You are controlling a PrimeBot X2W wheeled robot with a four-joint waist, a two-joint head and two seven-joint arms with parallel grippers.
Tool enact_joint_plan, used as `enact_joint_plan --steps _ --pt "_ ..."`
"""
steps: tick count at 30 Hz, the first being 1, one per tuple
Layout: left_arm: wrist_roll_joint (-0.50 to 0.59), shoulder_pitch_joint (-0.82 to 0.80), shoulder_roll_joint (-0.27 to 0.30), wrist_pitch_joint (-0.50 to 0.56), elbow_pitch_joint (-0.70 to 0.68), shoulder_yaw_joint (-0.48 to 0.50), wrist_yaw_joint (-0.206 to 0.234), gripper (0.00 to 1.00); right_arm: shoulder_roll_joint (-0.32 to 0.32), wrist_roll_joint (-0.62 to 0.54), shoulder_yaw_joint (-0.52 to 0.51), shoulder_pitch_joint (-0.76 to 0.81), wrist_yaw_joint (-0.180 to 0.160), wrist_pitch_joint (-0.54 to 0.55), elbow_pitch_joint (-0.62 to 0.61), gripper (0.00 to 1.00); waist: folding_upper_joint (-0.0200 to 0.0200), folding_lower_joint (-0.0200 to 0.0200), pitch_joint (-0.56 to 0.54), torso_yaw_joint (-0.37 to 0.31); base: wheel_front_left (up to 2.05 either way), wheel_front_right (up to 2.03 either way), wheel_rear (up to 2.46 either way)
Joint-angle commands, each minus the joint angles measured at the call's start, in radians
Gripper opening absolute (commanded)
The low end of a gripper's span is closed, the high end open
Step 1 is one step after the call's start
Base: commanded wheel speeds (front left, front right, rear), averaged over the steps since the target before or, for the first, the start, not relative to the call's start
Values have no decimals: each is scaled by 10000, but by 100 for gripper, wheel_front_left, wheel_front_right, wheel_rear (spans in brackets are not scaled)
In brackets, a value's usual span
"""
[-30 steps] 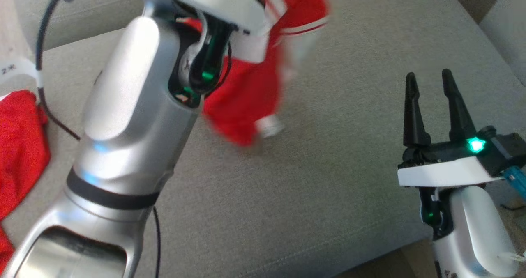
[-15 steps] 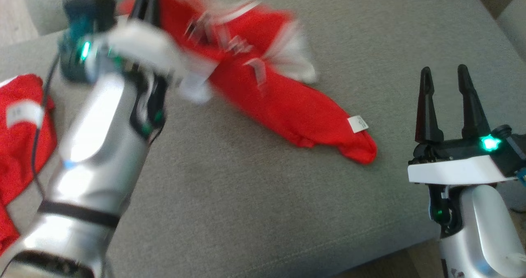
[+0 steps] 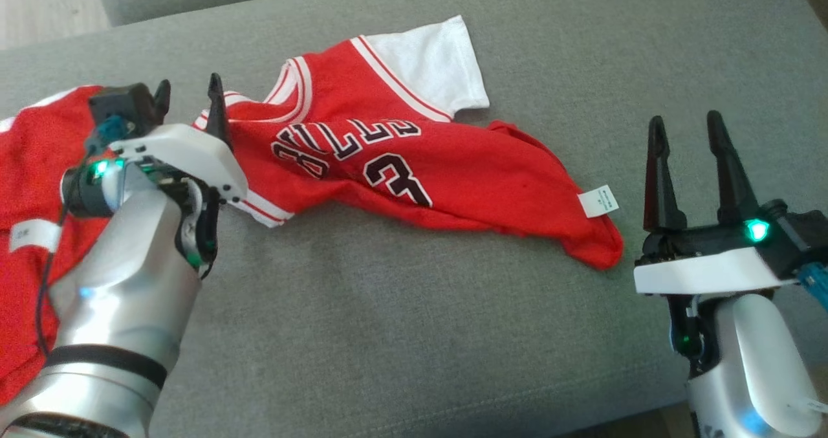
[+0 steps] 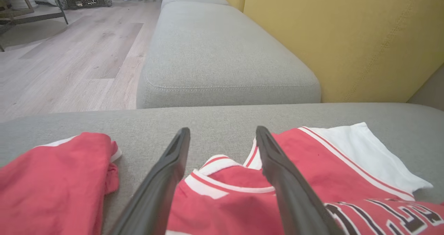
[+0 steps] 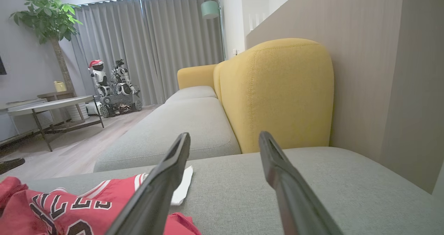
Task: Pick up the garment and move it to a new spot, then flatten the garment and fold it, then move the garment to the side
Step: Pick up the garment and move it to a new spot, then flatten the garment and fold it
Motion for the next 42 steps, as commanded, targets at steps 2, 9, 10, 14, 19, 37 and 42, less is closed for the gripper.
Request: enact_joint_plan --steps 2,9,10,14,19,37,42 --pt "-208 -488 269 -194 -449 789 -65 100 -31 -140 257 -238 21 -63 -199 100 0 0 -277 214 0 0 0" --pt "177 716 287 -207 -2792 2044 -225 100 -31 -326 150 62 21 -63 -42 100 0 0 -761 774 0 0 0" --pt "254 1061 218 -207 -3242 2286 -232 100 -31 -367 122 120 21 -63 -24 100 0 0 -829 904 0 0 0" --pt "787 2811 -221 -208 -4792 3066 -219 100 -31 -423 -40 430 21 -63 62 100 0 0 -1120 1422 0 0 0" --pt "1811 5007 -943 -209 -6275 3556 -438 100 -31 -356 -198 814 21 -63 148 100 0 0 -1337 1875 0 0 0" --pt "2268 6064 -1542 -210 -7284 3561 -977 100 -31 156 -699 -1345 21 1014 1725 100 0 0 -247 3157 0 0 0" --pt "2133 5871 -1543 -210 -7161 3185 -913 100 -31 484 -1355 -2910 21 2339 3696 100 0 0 136 3436 0 0 0"
